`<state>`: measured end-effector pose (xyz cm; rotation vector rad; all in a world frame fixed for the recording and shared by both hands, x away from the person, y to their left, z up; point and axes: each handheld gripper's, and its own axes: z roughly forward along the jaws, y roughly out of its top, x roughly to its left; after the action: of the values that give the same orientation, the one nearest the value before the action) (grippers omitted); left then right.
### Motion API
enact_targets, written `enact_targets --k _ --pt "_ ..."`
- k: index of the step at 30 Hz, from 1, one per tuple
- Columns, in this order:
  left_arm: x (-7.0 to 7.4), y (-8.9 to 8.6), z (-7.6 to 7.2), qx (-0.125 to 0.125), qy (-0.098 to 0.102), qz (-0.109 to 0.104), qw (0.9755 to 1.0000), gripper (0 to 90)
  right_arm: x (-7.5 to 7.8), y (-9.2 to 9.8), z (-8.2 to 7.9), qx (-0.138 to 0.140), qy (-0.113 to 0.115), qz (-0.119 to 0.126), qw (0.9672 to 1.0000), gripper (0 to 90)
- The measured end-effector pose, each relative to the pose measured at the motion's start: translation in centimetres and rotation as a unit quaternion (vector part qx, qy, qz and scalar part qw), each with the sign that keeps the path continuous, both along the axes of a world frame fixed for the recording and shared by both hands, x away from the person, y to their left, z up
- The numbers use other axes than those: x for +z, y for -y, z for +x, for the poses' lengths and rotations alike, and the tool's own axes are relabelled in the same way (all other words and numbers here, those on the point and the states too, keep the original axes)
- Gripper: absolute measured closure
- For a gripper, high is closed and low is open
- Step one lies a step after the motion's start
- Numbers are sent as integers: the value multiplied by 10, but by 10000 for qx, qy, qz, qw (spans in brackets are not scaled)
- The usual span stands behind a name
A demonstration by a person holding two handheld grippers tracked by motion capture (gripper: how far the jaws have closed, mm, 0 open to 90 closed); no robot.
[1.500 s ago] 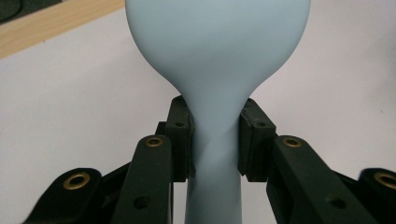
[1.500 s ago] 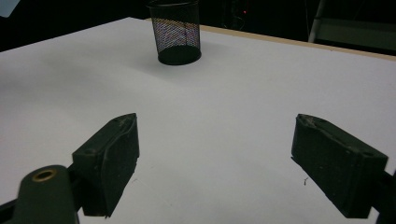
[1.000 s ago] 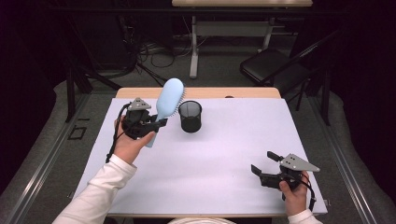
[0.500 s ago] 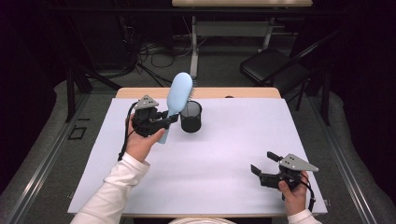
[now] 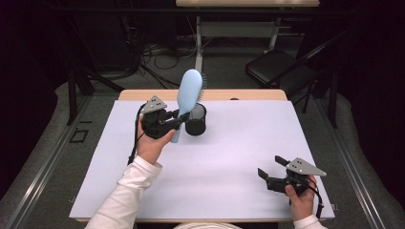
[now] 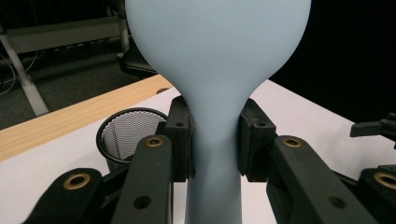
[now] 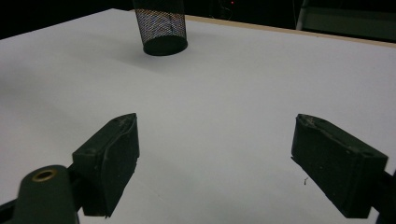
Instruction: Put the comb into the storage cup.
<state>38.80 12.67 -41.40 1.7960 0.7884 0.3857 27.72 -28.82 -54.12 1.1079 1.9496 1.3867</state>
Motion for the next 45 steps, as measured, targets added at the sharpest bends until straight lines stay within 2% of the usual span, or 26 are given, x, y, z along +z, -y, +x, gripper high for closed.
enact_targets --k 15,23,33,45 --pt "-16 5 -6 1 402 -130 9991 697 2 2 -1 -6 72 -20 10000 146" --pt "-24 8 -7 -70 333 -248 9991 698 3 1 -1 34 71 -1 10000 146" --pt "-28 10 -11 -96 393 -190 9990 697 4 0 -1 110 104 6 9999 146" --pt "-31 8 -12 -44 433 -234 9988 697 4 -2 1 144 45 -44 9999 146"
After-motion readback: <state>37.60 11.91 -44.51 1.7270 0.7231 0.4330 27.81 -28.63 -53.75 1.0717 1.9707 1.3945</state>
